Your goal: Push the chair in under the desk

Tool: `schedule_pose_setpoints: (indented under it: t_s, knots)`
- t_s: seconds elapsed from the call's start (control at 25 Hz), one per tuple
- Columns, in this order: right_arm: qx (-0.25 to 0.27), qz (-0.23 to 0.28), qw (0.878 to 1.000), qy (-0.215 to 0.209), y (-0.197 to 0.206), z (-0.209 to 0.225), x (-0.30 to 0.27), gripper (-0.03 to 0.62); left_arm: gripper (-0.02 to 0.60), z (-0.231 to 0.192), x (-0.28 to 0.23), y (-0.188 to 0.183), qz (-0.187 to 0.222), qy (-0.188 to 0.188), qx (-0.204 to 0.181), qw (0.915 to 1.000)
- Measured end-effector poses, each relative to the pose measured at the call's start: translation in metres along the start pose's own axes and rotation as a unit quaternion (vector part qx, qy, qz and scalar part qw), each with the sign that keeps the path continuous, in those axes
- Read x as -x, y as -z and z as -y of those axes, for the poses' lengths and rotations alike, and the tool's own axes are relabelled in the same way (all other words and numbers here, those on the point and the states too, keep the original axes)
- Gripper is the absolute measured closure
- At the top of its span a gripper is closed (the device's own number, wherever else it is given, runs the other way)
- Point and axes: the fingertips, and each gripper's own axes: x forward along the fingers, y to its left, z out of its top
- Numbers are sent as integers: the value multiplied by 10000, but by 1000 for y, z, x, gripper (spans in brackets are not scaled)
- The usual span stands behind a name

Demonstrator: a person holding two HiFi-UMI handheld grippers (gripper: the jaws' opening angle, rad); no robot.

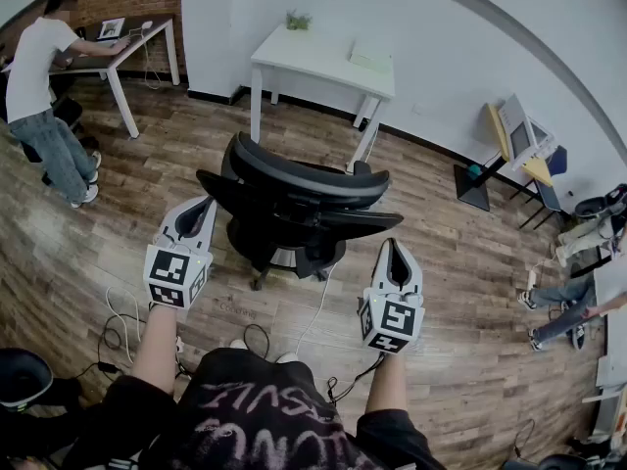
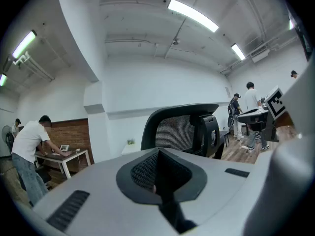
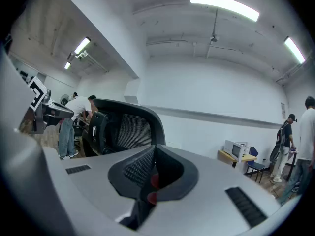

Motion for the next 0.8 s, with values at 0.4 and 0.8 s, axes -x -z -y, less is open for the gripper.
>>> schedule_pose_setpoints:
  t_s: [0.4,0.8]
  knots:
    - [-29,-2,10000,44,0,6,6,568,566,0,6,-1,-38,-22,-57,10000]
    - [197,92,9996,-193,9,19,2,566,566,10,1,4,-228,-132,-209,9994]
